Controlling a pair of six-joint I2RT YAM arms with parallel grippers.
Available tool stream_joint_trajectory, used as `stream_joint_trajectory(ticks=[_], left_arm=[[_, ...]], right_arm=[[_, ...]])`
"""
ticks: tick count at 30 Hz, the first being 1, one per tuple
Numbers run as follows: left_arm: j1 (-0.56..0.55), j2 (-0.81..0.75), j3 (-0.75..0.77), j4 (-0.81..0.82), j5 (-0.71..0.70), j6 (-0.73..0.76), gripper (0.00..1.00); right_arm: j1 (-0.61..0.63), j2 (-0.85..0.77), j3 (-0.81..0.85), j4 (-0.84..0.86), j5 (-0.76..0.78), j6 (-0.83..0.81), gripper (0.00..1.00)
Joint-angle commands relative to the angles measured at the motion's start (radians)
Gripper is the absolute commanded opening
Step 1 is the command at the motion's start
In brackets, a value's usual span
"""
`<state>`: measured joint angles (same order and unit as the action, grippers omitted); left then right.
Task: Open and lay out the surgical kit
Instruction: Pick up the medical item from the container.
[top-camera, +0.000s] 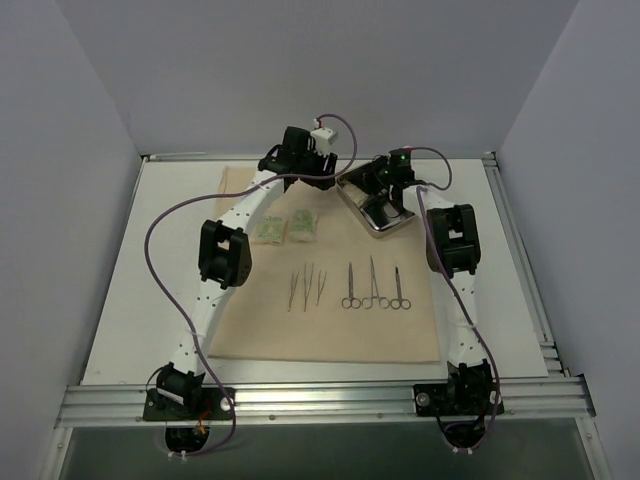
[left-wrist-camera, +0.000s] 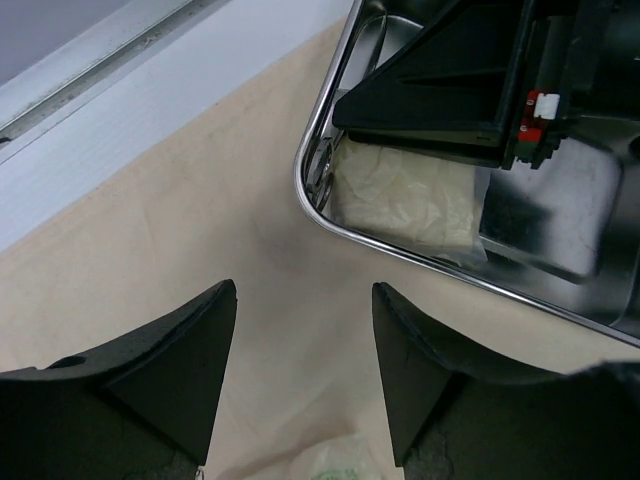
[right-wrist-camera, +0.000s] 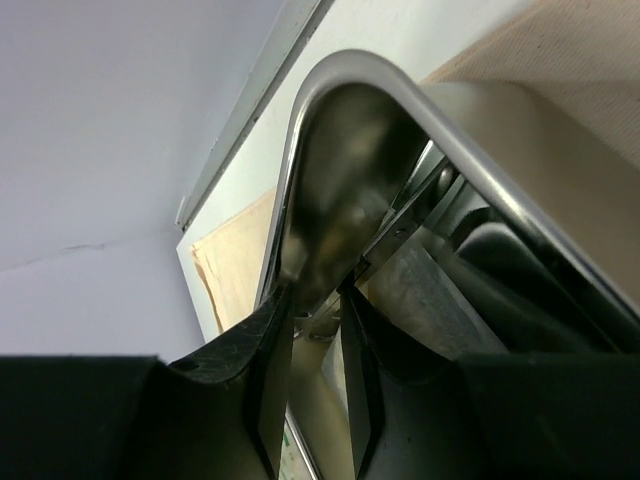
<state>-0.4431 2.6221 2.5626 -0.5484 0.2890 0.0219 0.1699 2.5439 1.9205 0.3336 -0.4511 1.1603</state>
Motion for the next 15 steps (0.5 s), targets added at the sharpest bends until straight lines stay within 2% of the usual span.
stream_joint_trajectory(ticks=[1,7,12,15], left_arm=[[-0.008,0.05,0.079,0.099,0.036,0.015,0.66],[-0.016,0.094,0.123,0.125,0.046,0.069,0.66],[-0.017,0.108,0.143,0.139,0.038,0.056,0.66],[-0.017,0.108,0.15,0.14,0.073,0.052,0.66]], right_arm=[[0.003,0.033,-0.026,-0.093,-0.043,-0.028,0.22],[0.006,0.035,-0.069,0.024,-0.113,-0.021,0.22],[0.003,0.044,-0.08,0.209,-0.149,0.059,0.22],[0.003,0.058,-0.075,0.213,-0.132,0.108,0.26]])
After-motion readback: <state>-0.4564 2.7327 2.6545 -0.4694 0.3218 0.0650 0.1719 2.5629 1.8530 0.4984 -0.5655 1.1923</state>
